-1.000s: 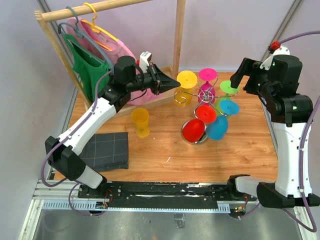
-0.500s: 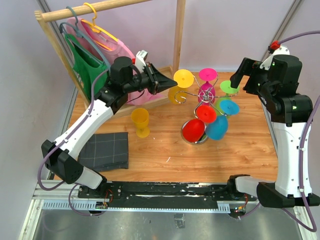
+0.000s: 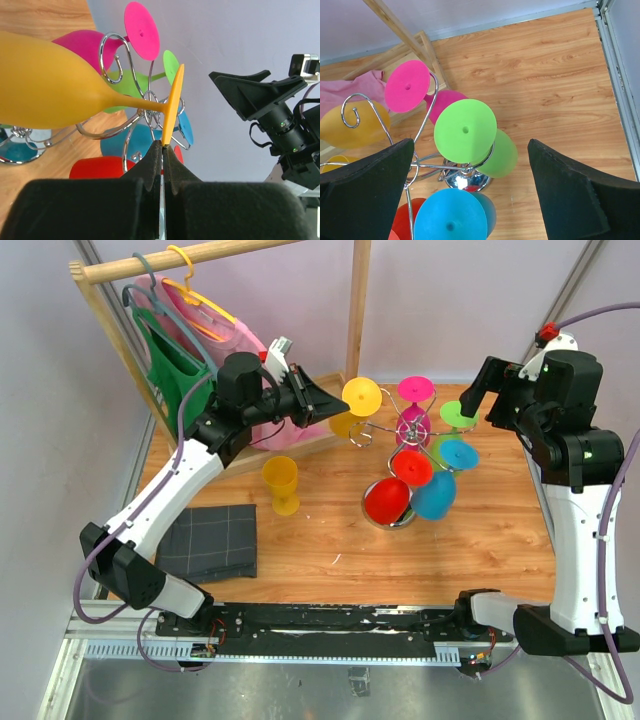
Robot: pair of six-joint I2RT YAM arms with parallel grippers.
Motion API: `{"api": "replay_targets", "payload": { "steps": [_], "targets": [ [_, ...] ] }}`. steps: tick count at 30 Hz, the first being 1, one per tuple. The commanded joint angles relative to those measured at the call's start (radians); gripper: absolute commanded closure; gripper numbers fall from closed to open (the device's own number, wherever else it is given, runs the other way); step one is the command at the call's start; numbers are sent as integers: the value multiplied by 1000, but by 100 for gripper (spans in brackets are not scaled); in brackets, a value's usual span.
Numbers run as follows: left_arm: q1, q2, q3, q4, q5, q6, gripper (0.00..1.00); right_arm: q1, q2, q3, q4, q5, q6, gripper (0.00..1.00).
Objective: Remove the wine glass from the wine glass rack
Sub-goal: Pick up the wine glass from the wine rack.
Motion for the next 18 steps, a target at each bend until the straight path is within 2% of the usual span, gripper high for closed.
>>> {"api": "replay_targets", "payload": {
  "steps": [1, 12, 18],
  "targets": [
    [5, -30, 57, -3, 16, 104, 100, -17, -10, -2, 17, -6, -2, 1],
    [11, -42, 109, -70, 22, 294, 100, -16, 4, 10, 25, -17, -1, 2],
    [11, -53, 112, -60, 90, 369, 100, -16, 17, 22, 29, -23, -1, 1]
  ]
}}
